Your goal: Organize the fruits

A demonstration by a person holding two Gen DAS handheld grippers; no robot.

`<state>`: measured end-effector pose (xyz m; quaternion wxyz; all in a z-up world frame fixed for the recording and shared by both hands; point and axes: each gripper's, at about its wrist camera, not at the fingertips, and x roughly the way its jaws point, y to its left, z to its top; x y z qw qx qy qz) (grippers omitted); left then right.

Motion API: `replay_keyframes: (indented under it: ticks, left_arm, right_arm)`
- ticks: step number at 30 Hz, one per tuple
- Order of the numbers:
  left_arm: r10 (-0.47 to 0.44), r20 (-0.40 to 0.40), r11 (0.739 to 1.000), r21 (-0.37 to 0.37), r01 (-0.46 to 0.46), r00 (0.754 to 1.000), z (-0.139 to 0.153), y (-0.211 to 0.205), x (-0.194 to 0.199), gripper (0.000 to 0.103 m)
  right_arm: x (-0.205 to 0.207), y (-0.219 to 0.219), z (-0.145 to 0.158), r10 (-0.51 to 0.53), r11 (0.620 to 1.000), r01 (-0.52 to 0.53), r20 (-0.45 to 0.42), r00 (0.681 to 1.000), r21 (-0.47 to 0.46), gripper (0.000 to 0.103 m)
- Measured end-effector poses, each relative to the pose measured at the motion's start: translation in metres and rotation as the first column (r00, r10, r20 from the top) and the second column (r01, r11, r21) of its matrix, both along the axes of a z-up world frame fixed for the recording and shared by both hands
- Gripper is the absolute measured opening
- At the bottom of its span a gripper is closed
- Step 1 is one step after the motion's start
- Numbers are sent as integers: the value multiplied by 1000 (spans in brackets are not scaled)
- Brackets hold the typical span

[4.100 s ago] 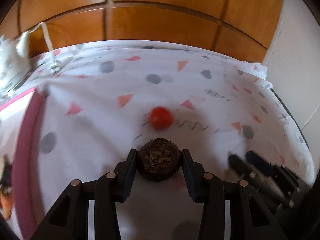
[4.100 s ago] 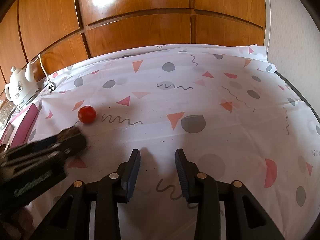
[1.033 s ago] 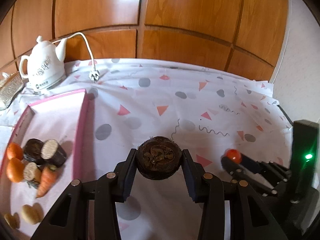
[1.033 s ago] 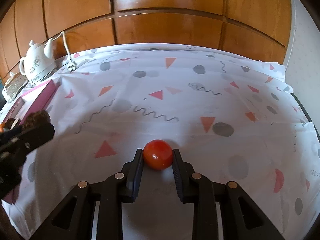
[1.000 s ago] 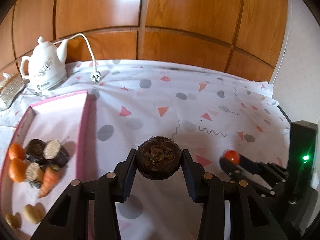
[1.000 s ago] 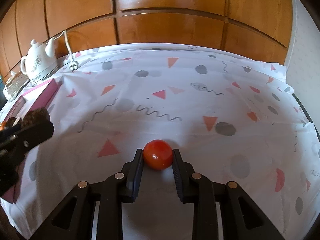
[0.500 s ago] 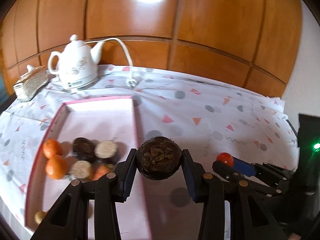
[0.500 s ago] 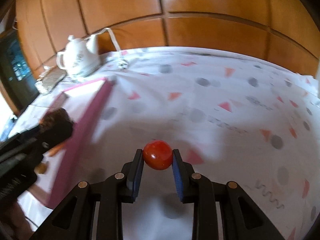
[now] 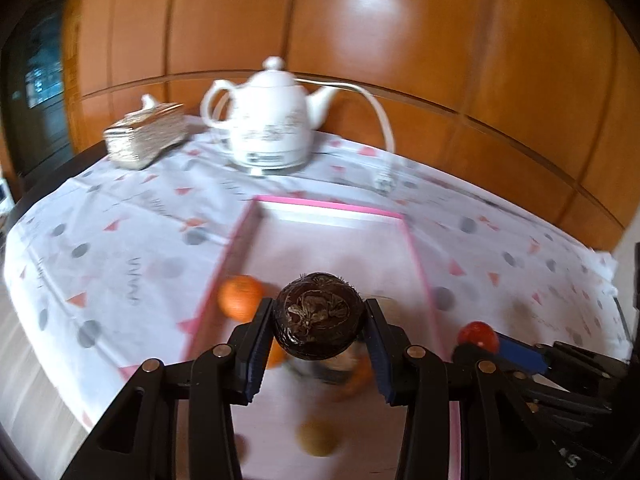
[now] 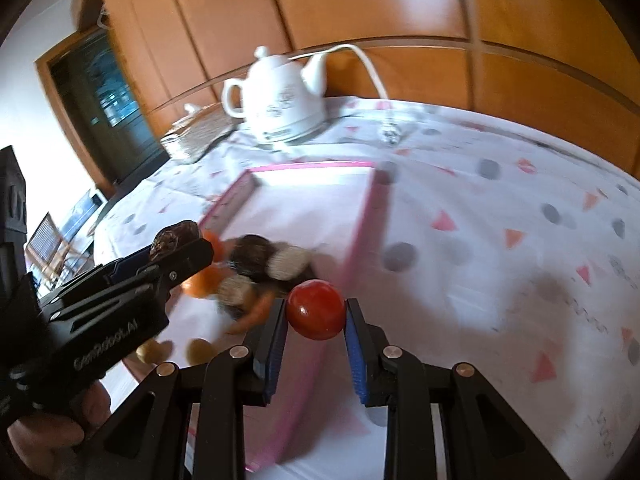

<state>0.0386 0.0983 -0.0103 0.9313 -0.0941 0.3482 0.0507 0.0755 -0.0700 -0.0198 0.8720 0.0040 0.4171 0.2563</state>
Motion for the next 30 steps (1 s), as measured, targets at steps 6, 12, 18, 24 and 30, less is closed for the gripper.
replay_keyframes:
  ticks: [6, 12, 18, 24, 30]
  left_arm:
    - [58, -26, 998, -6, -58, 998, -9, 24, 2, 44]
    - [57, -63, 998, -3, -57, 996, -21, 16, 7, 44]
    - [55, -52, 998, 16, -54, 997, -21, 8, 4, 51]
    - [66, -31, 997, 29, -65, 997, -14, 7, -1, 55]
    - [78, -11, 996, 30, -78, 997, -6, 5, -14, 66]
  right_arm:
    - [10, 29, -8, 35, 999, -36, -19, 999, -18, 29]
    - [11, 36, -20, 40, 998, -42, -47, 998, -47, 30]
    - [11, 29, -23, 25, 999, -27, -49, 998, -40, 31]
    - [6, 27, -20, 11, 1000, -12, -38, 999, -22, 36]
    - [-10, 17, -10, -74, 996, 75, 28, 997, -40, 36]
